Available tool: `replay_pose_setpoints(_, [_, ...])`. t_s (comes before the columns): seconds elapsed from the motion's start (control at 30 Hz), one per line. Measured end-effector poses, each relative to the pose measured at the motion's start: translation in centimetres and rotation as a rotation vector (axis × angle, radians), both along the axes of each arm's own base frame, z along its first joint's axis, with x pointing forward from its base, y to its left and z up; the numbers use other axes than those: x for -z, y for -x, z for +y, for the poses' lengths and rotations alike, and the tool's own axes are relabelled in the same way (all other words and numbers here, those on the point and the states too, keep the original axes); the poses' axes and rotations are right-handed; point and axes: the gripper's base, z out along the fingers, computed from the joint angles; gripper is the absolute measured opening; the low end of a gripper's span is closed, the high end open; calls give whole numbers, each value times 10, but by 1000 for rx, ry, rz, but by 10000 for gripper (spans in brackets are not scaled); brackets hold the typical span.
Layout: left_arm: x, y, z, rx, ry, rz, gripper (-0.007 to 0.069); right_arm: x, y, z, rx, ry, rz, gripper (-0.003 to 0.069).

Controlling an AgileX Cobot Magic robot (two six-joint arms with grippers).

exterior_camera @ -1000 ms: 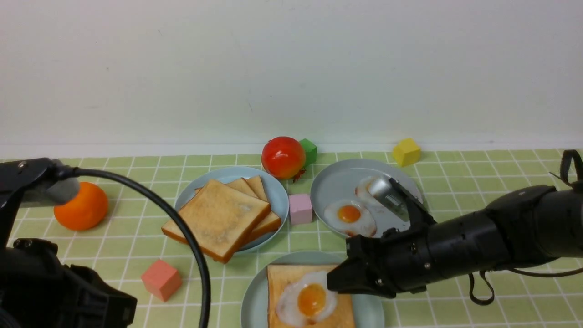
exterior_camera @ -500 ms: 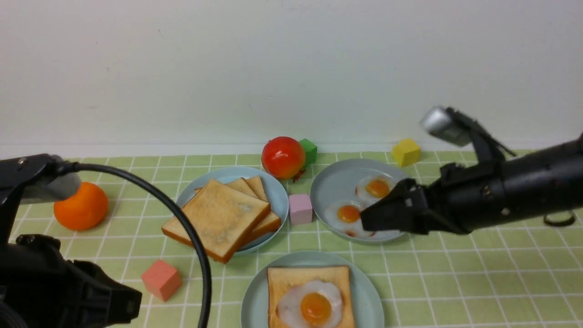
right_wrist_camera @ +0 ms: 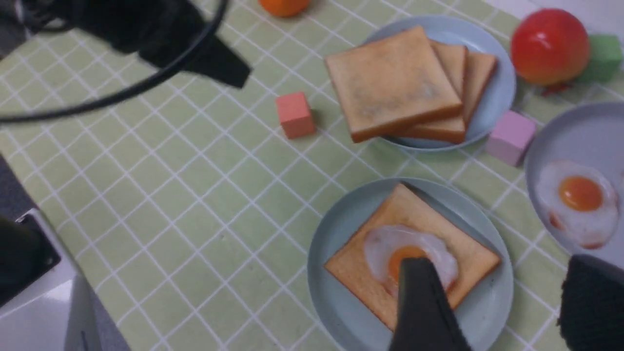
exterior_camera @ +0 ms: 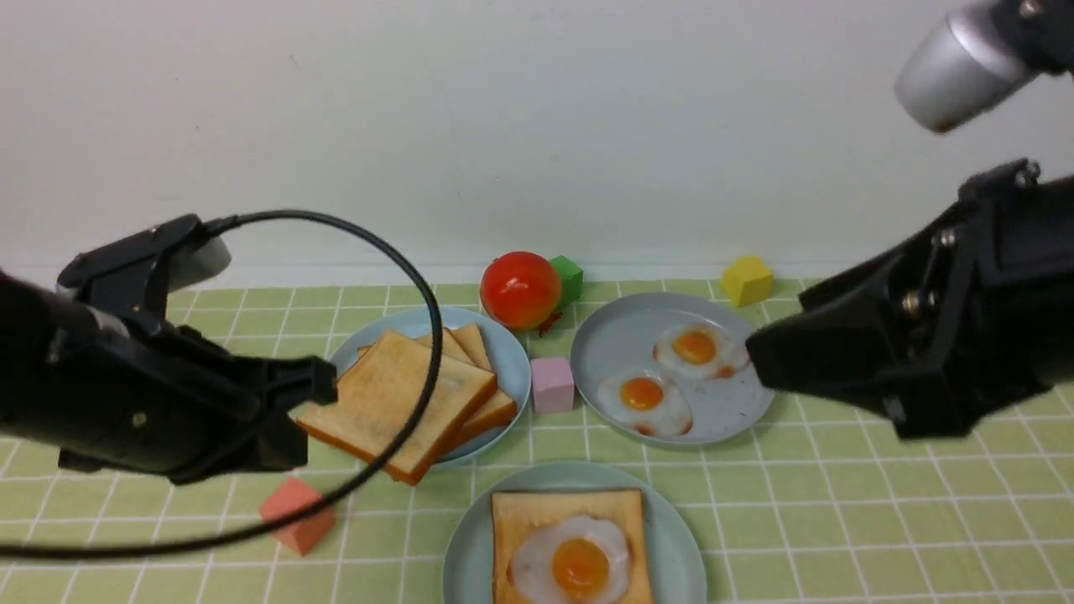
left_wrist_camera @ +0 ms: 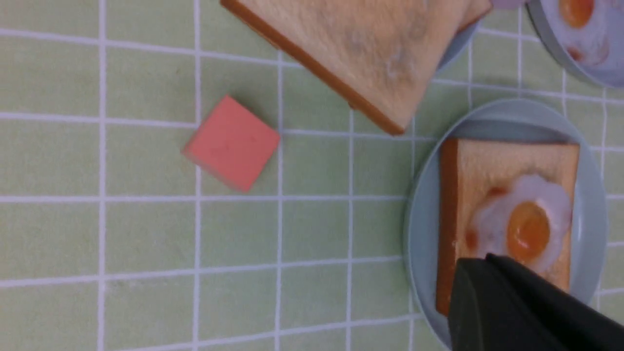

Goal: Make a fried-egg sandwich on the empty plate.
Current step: Use the left arm to grab a slice of bread

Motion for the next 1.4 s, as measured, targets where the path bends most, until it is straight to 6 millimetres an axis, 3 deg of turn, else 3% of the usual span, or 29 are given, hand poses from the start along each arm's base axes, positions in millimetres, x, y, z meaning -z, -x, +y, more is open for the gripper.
replay_pose_setpoints(0.23, [14,-38,43,-80,166,42,15,39,28,6,-89,10,-34,348])
replay_pose_setpoints(0.33, [33,-54,67,-164,237,73,48,49,30,5,-76,16,4,203])
replay_pose_setpoints(0.37, [39,-59,73,-190,243,77,71,50,30,5,-64,9,19,107])
replay_pose_setpoints(0.47, [53,-68,79,-214,233,89,160,49,30,5,-21,-24,58,-4])
replay_pose_setpoints(0.67, [79,-81,81,-193,232,104,376,42,29,5,38,-85,108,-11])
replay_pose_setpoints(0.77, [89,-88,80,-180,253,93,437,35,28,5,45,-106,104,-11])
replay_pose_setpoints(1.13, [130,-105,77,-133,308,89,452,28,29,6,46,-140,108,-11])
replay_pose_setpoints(1.4, [142,-106,73,-66,339,92,404,28,29,6,46,-145,112,-10])
